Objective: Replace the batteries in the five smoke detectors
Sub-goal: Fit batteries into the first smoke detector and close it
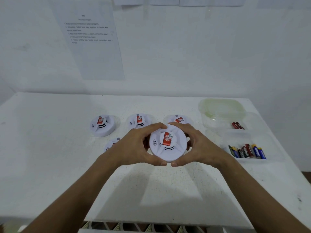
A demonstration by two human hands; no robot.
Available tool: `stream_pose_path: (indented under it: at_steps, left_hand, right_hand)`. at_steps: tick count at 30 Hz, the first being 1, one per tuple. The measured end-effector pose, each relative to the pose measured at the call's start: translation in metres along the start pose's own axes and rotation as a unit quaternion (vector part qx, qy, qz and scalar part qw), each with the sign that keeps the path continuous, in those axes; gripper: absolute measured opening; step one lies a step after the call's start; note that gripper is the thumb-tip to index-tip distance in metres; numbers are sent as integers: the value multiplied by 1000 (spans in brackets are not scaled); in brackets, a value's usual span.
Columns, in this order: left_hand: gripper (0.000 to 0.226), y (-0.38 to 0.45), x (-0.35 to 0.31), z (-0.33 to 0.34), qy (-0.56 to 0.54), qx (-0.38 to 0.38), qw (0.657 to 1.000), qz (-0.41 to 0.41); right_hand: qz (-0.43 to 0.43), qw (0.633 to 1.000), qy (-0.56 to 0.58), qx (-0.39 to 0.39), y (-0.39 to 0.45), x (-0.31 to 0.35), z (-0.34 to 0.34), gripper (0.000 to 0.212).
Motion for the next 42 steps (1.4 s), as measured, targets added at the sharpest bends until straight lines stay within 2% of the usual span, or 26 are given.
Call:
stream_pose_path:
  at_steps: [10,15,20,27,37,42]
  left_hand:
    - [98,-3,6,1,25,-29,999,-7]
    - [75,-2,9,0,26,-30,999,-4]
    - [71,0,22,7,28,-19,999,-33]
    - [79,6,45,19,36,-4,994,-101]
    - [70,16,58,25,45,2,985,-164]
    - [67,17,66,28,30,8,981,-194]
  right_hand:
    - [-5,1000,-4,-10,2,-4,3,94]
    - [7,1000,-10,-25,6,-11,4,94]
    - [19,999,-29,-42,14,-27,16,100]
    - [50,994,-75,-59,29,-59,25,107]
    - [69,990,-103,-66,41,-86,35,99]
    - [64,984,-152,-65,38,-74,36,94]
Point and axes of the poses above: each hand's wrist, its own y-axis towards the middle knuckle, its own z-axis out of the palm, x = y × z, the point moved 1 cm from there along y, towards the middle knuckle, and after that the axes turned 7 degrees about x, right-handed, at the moved point
